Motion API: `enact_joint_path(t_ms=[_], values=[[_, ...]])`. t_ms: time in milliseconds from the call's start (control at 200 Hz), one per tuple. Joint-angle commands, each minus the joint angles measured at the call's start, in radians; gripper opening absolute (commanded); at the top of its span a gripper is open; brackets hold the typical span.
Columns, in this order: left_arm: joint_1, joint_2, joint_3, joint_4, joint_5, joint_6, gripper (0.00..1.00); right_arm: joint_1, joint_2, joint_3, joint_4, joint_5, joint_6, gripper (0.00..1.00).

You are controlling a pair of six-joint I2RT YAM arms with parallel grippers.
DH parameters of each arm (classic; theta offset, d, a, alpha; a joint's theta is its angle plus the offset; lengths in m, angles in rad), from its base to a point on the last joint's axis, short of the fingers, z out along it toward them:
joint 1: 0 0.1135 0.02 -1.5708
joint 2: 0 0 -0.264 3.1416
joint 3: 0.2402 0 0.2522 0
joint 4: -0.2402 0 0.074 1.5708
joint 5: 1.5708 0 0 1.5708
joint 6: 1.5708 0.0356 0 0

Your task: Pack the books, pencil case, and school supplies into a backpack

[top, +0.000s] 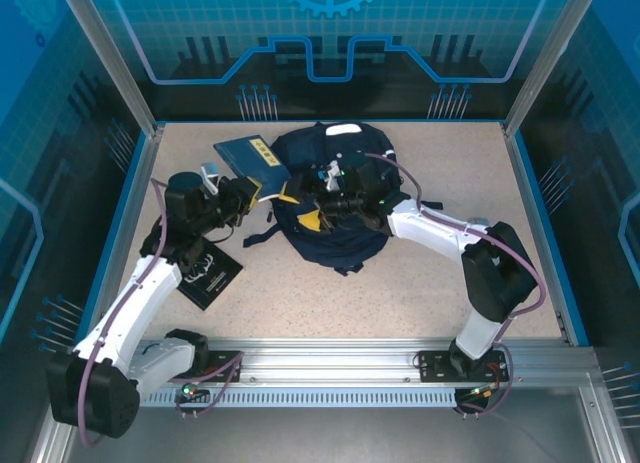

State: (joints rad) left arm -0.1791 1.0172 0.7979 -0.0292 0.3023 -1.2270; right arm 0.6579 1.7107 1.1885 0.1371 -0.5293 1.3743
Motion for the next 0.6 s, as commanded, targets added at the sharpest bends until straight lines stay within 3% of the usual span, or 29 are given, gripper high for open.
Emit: enact_joint_path(t_ms=[0, 125, 595], values=[[-0.043, 0.003, -0.012, 0.15, -0.076, -0.108, 0.04, -0.005, -0.042, -0.061, 0.27, 0.075, 0.206, 1.0], [-0.07, 0.006, -0.02, 0.152, -0.114, -0.127, 0.04, -0.006, -0.054, -0.092, 0.371, 0.128, 0.261, 1.0], [-0.1, 0.033, -0.038, 0.166, -0.124, -0.144, 0.04, 0.006, 0.01, -0.083, 0.501, 0.116, 0.367, 0.98]])
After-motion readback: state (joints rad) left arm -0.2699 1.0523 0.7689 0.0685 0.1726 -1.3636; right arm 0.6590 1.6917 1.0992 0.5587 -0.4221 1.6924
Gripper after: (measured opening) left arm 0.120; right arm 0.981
